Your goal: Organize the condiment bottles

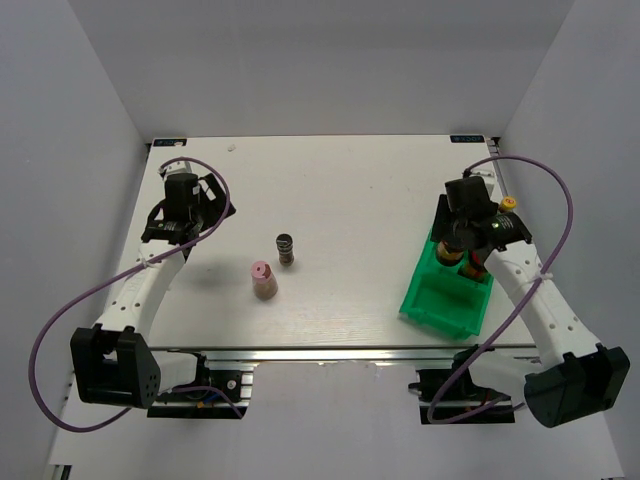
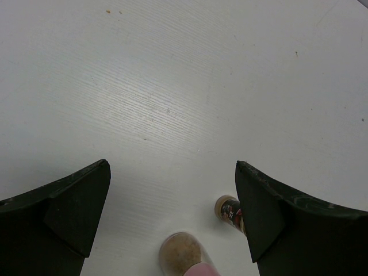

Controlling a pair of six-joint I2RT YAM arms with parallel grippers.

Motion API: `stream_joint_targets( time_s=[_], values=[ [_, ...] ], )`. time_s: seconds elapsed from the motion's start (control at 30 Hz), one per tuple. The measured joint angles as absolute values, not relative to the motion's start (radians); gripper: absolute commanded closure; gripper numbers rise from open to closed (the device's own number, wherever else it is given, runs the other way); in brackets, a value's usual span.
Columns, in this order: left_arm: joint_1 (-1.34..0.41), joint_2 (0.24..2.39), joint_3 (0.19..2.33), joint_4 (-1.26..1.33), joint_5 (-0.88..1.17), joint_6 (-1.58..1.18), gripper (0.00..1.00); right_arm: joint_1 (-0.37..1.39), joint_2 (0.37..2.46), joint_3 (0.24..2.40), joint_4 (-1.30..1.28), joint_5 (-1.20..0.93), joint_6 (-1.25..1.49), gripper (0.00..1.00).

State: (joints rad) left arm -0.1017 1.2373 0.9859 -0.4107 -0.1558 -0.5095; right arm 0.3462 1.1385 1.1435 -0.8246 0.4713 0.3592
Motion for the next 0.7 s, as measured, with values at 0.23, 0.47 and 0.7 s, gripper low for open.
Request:
stream_joint_targets(
  time_s=[0.23,0.47,0.7],
  values=[
    [-0.102,1.237,0.986,-0.411,-0.156,-0.508,0.02,0.273,1.176,1.081,-0.794,0.457,0.36,0.77],
    [-0.102,1.237,0.986,-0.411,-0.156,-0.505,0.02,0.226,1.234,0.999,-0.708,0.403,0.376,0.66],
    [-0.102,1.237,0.986,-0.411,-0.156,-0.505,0.02,0.194,1.252,0.984,-0.674,0.375,0.387,0.13]
  ],
)
